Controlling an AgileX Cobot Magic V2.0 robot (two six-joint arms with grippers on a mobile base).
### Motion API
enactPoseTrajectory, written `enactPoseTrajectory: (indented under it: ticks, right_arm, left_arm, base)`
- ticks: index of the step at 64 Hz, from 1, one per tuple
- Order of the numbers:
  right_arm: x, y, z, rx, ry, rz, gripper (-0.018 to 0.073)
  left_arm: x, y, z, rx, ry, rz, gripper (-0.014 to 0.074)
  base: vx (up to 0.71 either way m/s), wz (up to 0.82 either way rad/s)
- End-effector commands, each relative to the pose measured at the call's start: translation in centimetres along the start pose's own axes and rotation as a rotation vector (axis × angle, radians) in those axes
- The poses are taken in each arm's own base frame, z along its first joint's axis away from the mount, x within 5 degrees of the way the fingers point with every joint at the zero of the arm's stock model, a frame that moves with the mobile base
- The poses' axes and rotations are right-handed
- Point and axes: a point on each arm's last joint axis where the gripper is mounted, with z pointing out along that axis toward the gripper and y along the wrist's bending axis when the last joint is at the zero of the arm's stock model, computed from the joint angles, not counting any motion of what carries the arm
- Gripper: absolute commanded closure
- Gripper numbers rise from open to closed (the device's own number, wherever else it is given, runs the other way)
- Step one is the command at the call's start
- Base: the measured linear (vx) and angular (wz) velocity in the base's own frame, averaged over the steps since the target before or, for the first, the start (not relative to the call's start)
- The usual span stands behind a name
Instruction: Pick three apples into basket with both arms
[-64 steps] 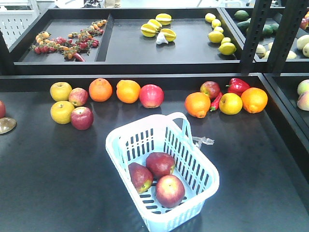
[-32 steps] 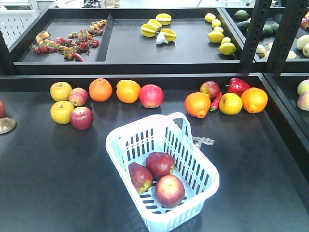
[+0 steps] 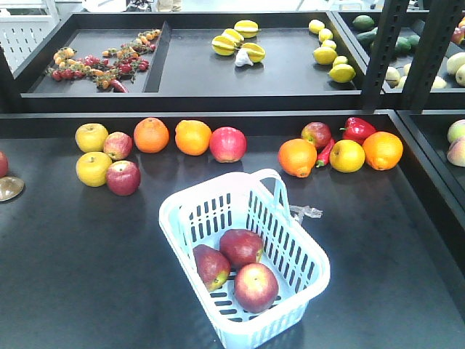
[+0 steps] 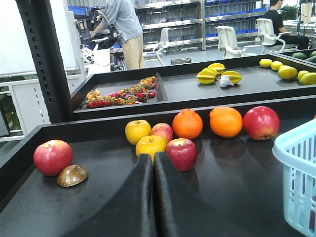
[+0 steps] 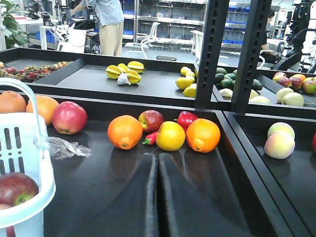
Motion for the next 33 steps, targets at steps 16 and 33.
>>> enactPoseTrajectory:
  ticks: [16, 33]
  right_arm:
    - [-0.56, -0.05, -0.09, 0.01, -0.086, -0.019, 0.0561]
    - [-0.56, -0.05, -0.09, 0.01, -0.086, -0.019, 0.0561]
  left_arm:
    - [0.07, 0.03, -0.03, -0.007, -0.059, -0.008, 0.0603]
    - [0.07, 0.03, -0.03, -0.007, -0.059, -0.008, 0.0603]
  base:
    - [0.0, 0.0]
    - [0.0, 0.0]
